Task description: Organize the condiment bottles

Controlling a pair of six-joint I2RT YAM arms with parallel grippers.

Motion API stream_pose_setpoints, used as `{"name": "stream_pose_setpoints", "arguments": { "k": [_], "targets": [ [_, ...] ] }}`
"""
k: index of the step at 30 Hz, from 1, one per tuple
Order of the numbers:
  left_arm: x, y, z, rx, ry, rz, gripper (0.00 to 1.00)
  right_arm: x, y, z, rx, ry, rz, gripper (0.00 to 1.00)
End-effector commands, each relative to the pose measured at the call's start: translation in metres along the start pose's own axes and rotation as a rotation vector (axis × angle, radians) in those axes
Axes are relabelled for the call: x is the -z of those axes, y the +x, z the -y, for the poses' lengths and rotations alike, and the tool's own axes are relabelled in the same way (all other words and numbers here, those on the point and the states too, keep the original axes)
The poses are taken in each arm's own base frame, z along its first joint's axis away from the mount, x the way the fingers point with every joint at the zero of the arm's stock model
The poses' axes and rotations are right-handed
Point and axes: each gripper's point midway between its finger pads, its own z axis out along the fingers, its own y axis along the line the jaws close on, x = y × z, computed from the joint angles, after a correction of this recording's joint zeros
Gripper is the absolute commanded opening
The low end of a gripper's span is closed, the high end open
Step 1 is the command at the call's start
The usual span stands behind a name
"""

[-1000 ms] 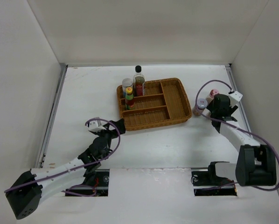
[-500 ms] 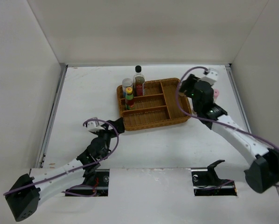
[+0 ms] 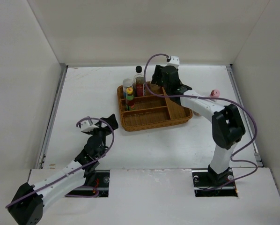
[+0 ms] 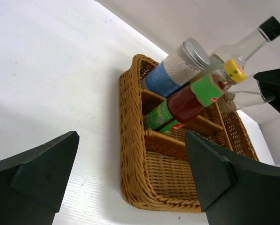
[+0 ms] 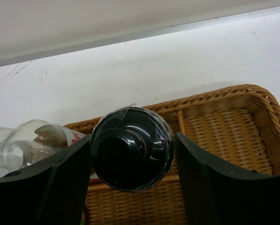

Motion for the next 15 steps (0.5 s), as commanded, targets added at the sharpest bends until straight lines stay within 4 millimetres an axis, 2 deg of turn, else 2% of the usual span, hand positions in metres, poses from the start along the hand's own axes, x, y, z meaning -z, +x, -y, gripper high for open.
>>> {"name": "stream_pose_setpoints", "arguments": {
  "k": [1,11,15],
  "targets": [
    [0.002,0.012,-0.023,-0.034,-0.037,-0.01,1.0,-0.008,-0.042,-0.025,-0.016,-0.058,0.117,0.51],
    [-0.001,0.017,-0.019,-0.039,-0.013,-0.039,1.0,-0.03,0.026,-0.005,0.041,-0.019,0.004,0.52],
    [0.0,0.017,-0.017,-0.033,-0.001,-0.043,1.0,-0.032,0.04,0.008,0.056,0.021,-0.01,0.58]
  ]
}}
